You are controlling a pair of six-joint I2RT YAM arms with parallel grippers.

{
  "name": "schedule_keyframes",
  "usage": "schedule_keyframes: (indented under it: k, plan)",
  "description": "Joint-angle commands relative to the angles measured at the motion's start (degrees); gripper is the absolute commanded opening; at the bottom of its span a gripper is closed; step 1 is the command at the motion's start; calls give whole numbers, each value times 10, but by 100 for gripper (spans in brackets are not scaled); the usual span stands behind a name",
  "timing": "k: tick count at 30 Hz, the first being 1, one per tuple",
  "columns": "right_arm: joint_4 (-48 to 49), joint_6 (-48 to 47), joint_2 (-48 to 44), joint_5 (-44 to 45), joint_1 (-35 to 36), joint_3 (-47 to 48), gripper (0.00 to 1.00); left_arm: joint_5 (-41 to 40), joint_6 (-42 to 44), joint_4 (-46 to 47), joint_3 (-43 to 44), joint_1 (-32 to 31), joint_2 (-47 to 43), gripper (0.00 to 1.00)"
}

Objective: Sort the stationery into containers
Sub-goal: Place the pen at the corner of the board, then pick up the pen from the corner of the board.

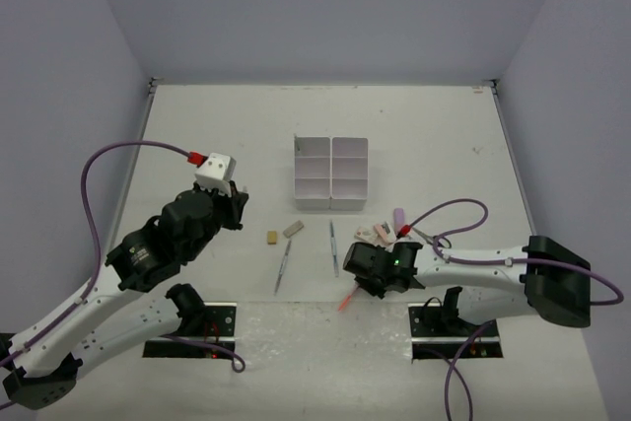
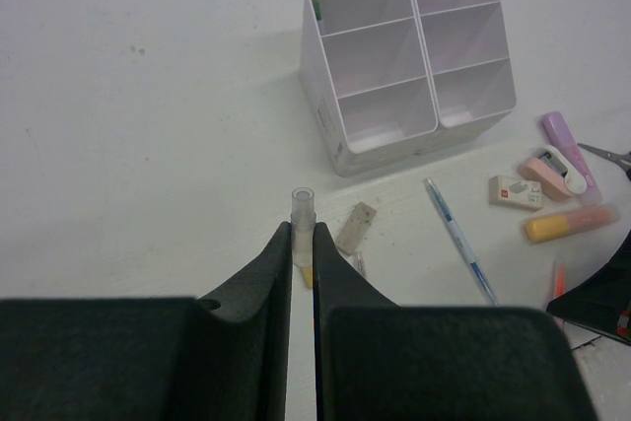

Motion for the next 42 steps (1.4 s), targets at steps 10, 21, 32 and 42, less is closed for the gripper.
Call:
schedule_keyframes:
  k: [10,21,32,42]
  plan:
    - [31,506,43,62,-1,29,36,11,13,25,-8,1,-4,0]
    - [-25,459,-48,132,16,52,48,19,17,28,-9,1,-1,0]
    - [63,-706,-190,25,-48,269,87,-18,4,19,-3,1,-28,0]
    - [-210,-1247,-20,-18,-37,359,84,-70,-14,11,4,1,-59,0]
